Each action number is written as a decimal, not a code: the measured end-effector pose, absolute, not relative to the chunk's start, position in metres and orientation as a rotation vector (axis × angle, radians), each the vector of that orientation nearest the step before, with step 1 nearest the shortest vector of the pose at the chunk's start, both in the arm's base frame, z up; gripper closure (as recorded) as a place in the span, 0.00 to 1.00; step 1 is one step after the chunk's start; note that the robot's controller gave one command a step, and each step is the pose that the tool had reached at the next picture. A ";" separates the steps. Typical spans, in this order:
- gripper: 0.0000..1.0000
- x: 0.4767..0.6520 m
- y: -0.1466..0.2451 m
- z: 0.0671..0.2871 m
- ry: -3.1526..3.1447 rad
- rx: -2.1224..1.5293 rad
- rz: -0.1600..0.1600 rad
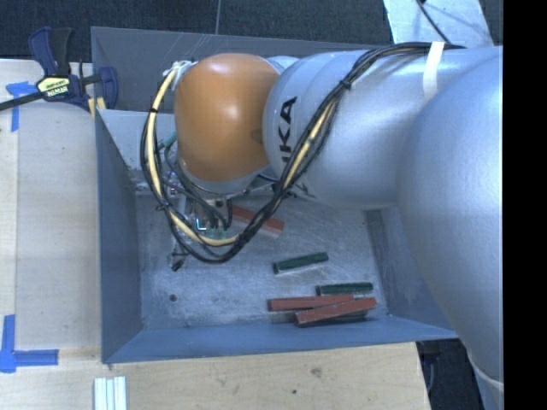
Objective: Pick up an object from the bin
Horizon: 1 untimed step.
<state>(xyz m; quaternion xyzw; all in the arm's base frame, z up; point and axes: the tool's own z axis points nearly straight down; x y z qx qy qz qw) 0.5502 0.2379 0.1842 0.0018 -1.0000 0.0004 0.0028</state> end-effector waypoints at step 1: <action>0.00 0.594 0.156 0.205 -3.133 -0.303 -0.001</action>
Offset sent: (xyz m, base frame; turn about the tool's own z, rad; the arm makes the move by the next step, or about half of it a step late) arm 0.0423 -0.0808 0.0201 0.1967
